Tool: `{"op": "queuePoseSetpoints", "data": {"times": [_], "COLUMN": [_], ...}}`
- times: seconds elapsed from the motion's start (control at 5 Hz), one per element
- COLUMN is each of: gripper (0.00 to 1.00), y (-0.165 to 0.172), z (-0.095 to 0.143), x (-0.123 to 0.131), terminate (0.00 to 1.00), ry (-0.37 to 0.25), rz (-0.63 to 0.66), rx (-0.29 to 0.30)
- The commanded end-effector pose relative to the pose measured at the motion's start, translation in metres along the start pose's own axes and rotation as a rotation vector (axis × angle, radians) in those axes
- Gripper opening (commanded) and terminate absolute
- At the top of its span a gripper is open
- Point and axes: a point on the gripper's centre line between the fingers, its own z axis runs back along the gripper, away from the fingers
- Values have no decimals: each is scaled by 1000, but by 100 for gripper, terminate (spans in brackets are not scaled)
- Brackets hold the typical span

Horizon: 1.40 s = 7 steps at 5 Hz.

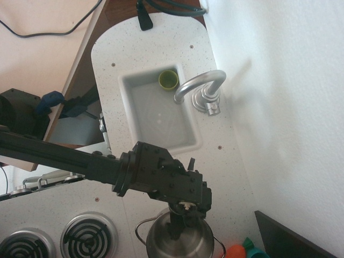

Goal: Pick up pot

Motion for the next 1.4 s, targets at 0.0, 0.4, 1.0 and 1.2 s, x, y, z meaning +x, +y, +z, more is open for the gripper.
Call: {"op": "queuePoseSetpoints", "data": {"times": [0.0,0.4,1.0,1.2], "gripper": [100,0,0,0], "y": [3,9,10,9], "z": [-5,-16,-9,-1], "x": [3,-3,0,0], "terminate": [0,0,0,0], "ry": [4,-42,-96,-143], "rz": [5,38,39,42], "rx": [10,17,-7,-48]}}
